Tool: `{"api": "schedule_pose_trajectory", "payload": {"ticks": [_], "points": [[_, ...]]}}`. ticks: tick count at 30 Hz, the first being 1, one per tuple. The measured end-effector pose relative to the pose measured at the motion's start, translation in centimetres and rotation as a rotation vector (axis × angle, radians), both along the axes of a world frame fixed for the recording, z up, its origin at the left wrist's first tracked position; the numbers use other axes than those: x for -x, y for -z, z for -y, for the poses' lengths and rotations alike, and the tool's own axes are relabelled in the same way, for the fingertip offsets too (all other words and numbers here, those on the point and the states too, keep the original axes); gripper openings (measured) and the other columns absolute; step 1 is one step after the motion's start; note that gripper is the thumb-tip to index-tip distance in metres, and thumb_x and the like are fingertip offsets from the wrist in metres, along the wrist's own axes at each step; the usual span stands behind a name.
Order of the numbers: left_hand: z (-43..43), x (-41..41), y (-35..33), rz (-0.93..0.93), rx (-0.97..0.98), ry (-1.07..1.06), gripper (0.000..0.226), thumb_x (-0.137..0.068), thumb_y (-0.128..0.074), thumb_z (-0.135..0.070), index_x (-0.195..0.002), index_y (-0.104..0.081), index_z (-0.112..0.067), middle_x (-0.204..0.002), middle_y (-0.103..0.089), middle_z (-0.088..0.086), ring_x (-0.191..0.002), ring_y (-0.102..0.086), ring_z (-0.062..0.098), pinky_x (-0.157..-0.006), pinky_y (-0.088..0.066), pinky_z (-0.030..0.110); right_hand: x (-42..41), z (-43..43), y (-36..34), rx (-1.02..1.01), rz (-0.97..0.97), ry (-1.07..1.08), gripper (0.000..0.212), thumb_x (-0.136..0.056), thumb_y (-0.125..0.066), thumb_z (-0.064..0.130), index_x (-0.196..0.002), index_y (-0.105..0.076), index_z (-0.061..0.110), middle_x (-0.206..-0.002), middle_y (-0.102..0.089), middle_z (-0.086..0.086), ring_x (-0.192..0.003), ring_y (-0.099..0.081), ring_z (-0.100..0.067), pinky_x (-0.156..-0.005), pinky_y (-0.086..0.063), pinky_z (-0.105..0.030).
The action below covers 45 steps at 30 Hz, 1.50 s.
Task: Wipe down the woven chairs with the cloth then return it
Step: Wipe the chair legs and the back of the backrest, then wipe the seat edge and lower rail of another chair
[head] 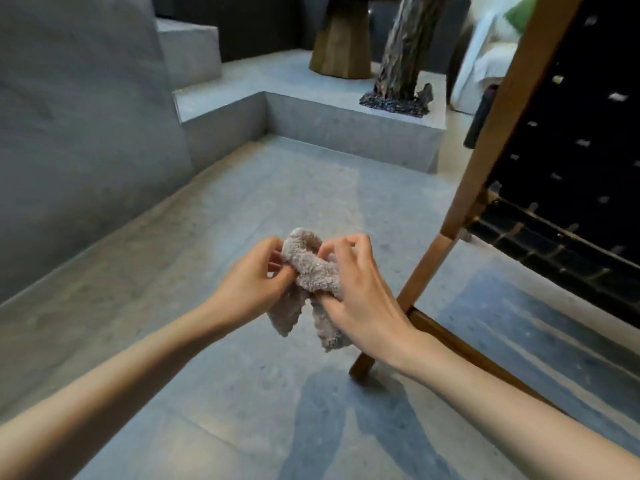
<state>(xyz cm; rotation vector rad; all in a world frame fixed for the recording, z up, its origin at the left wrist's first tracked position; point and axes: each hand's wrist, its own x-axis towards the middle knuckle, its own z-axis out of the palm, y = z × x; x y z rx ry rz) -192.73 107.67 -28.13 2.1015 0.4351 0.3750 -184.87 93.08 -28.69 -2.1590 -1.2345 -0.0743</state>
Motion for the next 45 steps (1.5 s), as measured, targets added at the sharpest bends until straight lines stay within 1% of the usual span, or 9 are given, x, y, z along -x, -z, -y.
{"api": "schedule_pose_trajectory", "payload": {"ticks": [6, 10, 13, 17, 22, 28, 35, 40, 45], "points": [[-5.8, 1.2, -5.1, -0.022, 0.079, -0.162, 0.008, -0.094, -0.052, -0.009, -0.100, -0.055, -0.005, -0.094, -0.065, 0.006, -0.078, -0.063, 0.015, -0.064, -0.050, 0.024, 0.2, -7.9, -4.4, 0.007, -0.088, -0.035, 0.042, -0.083, -0.066, 0.012, -0.116, -0.041, 0.018, -0.113, -0.028, 0.003, -0.104, -0.049, -0.023, -0.082, -0.048, -0.035], [-9.9, 2.3, -11.7, -0.001, 0.061, -0.236, 0.005, -0.092, -0.052, -0.011, -0.095, -0.055, -0.013, -0.092, -0.065, -0.005, -0.073, -0.064, 0.002, -0.064, -0.049, 0.020, 0.9, -12.2, -11.6, -0.016, -0.130, -0.073, 0.040, -0.081, -0.066, 0.010, -0.113, -0.043, 0.017, -0.111, -0.029, 0.003, -0.100, -0.048, -0.023, -0.081, -0.045, -0.032], [-12.7, 2.9, -17.9, 0.016, 0.086, -0.271, 0.012, -0.091, -0.054, -0.010, -0.088, -0.054, -0.022, -0.090, -0.065, -0.007, -0.078, -0.065, 0.007, -0.072, -0.052, 0.027, 1.0, -15.2, -18.1, -0.022, -0.166, -0.104, 0.039, -0.080, -0.065, 0.009, -0.112, -0.044, 0.018, -0.113, -0.031, 0.002, -0.103, -0.047, -0.023, -0.082, -0.047, -0.038], [-16.0, 3.1, -27.6, 0.065, 0.099, -0.305, 0.019, -0.090, -0.054, -0.007, -0.087, -0.055, -0.026, -0.088, -0.066, -0.009, -0.085, -0.065, 0.011, -0.075, -0.050, 0.024, 0.7, -18.9, -28.3, -0.037, -0.208, -0.117, 0.040, -0.076, -0.064, 0.009, -0.109, -0.046, 0.022, -0.114, -0.035, 0.004, -0.103, -0.049, -0.022, -0.081, -0.045, -0.036], [-19.6, 2.9, -40.8, 0.114, 0.097, -0.294, 0.022, -0.090, -0.057, -0.010, -0.085, -0.056, -0.032, -0.085, -0.066, -0.015, -0.078, -0.061, -0.007, -0.072, -0.049, 0.014, 0.7, -22.2, -41.0, -0.074, -0.257, -0.106, 0.040, -0.075, -0.067, 0.007, -0.107, -0.047, 0.022, -0.112, -0.039, 0.003, -0.102, -0.050, -0.021, -0.081, -0.039, -0.028], [-22.1, 2.9, -54.9, 0.074, 0.136, -0.239, 0.012, -0.091, -0.058, -0.015, -0.093, -0.060, -0.027, -0.092, -0.068, -0.010, -0.086, -0.066, 0.007, -0.078, -0.054, 0.026, 0.3, -24.0, -54.8, -0.047, -0.266, -0.089, 0.039, -0.078, -0.067, 0.012, -0.108, -0.046, 0.026, -0.113, -0.038, 0.006, -0.103, -0.050, -0.019, -0.079, -0.043, -0.032], [-23.1, 0.6, -64.3, 0.032, 0.086, -0.124, 0.011, -0.092, -0.056, -0.019, -0.091, -0.056, -0.030, -0.092, -0.066, -0.007, -0.068, -0.062, 0.010, -0.067, -0.049, 0.021, -1.9, -23.6, -63.3, -0.056, -0.250, -0.045, 0.041, -0.079, -0.069, 0.017, -0.103, -0.041, 0.037, -0.109, -0.039, 0.012, -0.088, -0.041, 0.003, -0.071, -0.033, -0.004], [-23.2, -4.6, -66.6, 0.007, 0.026, 0.024, 0.001, -0.094, -0.055, -0.025, -0.095, -0.056, -0.024, -0.076, -0.055, -0.016, -0.064, -0.050, -0.011, -0.060, -0.038, 0.006, -6.1, -21.5, -65.4, -0.041, -0.287, 0.039, 0.034, -0.085, -0.068, 0.037, -0.111, -0.045, 0.034, -0.112, -0.050, 0.015, -0.101, -0.052, -0.004, -0.079, -0.045, -0.031], [-22.7, -11.7, -67.4, -0.055, -0.024, 0.236, 0.019, -0.096, -0.052, -0.030, -0.104, -0.057, -0.014, -0.079, -0.057, -0.006, -0.067, -0.051, 0.003, -0.067, -0.043, 0.025, -11.6, -18.7, -64.5, 0.001, -0.358, 0.166, 0.031, -0.085, -0.064, 0.045, -0.110, -0.050, 0.035, -0.108, -0.062, 0.013, -0.098, -0.059, -0.012, -0.082, -0.049, -0.043]]}}
